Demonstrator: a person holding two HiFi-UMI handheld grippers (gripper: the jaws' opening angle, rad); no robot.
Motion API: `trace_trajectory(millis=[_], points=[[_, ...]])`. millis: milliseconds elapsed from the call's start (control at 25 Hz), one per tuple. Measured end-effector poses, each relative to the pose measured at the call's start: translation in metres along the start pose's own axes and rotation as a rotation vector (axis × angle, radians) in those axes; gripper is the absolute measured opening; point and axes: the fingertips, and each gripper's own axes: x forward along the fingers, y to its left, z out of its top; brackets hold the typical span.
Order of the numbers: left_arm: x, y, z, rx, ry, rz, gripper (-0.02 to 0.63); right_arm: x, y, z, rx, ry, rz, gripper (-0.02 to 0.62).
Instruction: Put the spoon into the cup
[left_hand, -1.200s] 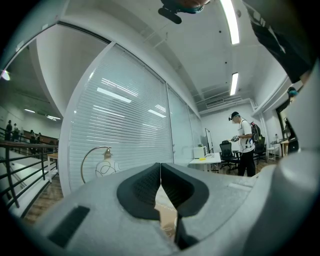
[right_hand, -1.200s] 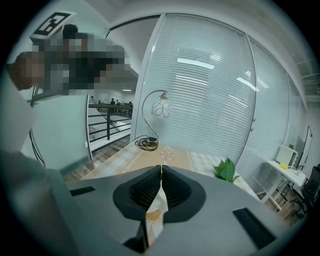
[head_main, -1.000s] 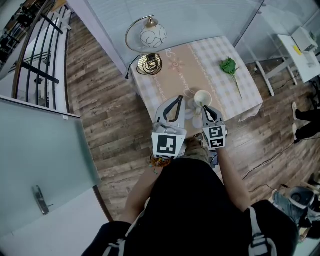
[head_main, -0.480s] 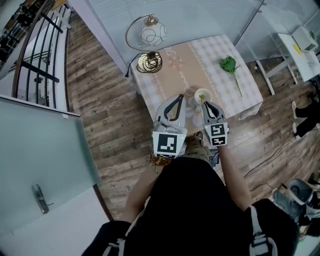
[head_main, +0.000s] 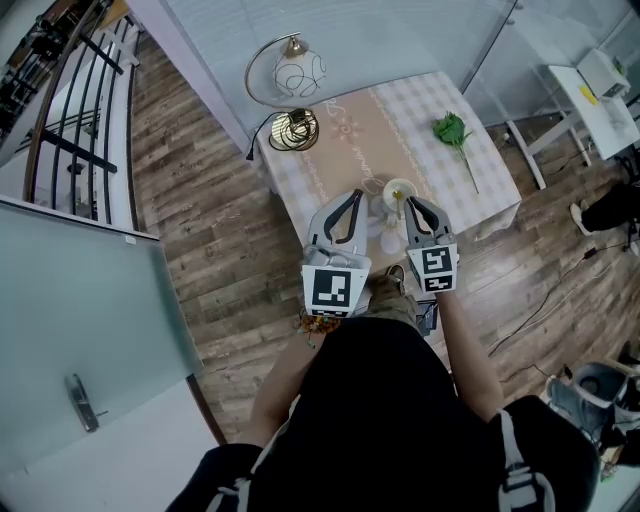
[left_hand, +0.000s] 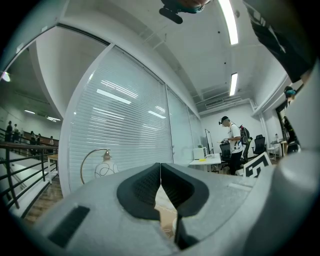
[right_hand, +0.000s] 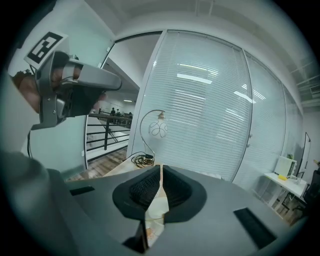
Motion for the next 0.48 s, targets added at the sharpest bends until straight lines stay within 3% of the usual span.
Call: trace_trajectory(millis=[480], points=[[0.003,-0.006,0.015,0.023,-0.039,0.005,0.017,-0.02,-0.004,0.092,-0.069,-0.19,-0.02,0.009]])
